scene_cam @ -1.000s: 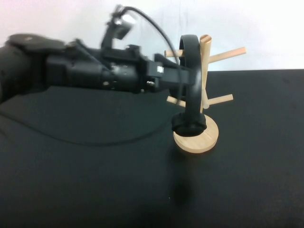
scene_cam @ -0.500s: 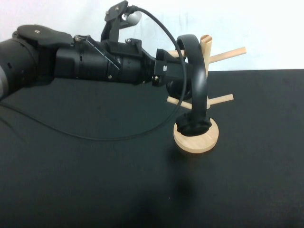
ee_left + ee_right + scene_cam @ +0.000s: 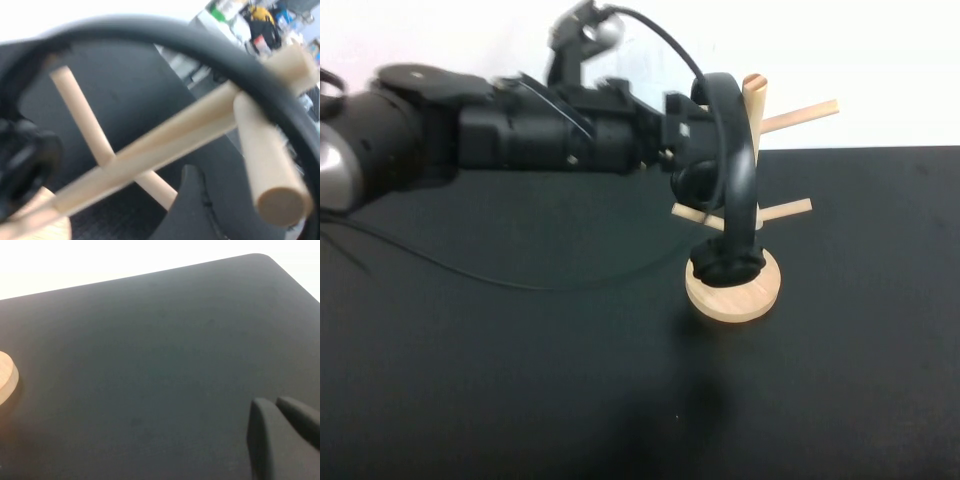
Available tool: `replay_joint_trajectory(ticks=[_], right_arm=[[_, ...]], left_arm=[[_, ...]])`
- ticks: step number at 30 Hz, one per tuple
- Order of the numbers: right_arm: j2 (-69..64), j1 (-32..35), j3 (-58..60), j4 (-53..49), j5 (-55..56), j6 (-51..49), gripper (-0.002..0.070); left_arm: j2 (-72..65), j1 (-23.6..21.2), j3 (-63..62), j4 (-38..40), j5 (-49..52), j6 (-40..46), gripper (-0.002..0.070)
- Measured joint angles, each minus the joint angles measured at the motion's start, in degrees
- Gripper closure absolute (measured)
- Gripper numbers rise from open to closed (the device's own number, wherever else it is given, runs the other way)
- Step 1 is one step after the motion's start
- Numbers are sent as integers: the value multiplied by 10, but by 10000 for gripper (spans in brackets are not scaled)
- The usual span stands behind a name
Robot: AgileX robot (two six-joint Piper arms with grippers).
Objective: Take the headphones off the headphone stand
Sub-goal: Pick up the headphones from the headphone stand
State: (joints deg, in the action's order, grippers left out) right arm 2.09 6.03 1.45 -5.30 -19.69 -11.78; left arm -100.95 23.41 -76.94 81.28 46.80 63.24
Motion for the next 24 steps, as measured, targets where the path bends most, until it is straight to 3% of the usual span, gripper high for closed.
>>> replay_joint_trajectory(ticks=[12, 15, 18, 24], right_arm=[[0, 0, 0, 0, 0, 0, 682], [0, 0, 0, 0, 0, 0, 682], [0, 0, 0, 0, 0, 0, 682], [0, 0, 0, 0, 0, 0, 682]], left_arm=[[-32, 34, 0, 47, -27, 1, 184], [-33, 34, 0, 63, -32, 1, 215], [-33, 34, 0, 68, -33, 1, 302], [-31, 34, 0, 70, -33, 6, 596]])
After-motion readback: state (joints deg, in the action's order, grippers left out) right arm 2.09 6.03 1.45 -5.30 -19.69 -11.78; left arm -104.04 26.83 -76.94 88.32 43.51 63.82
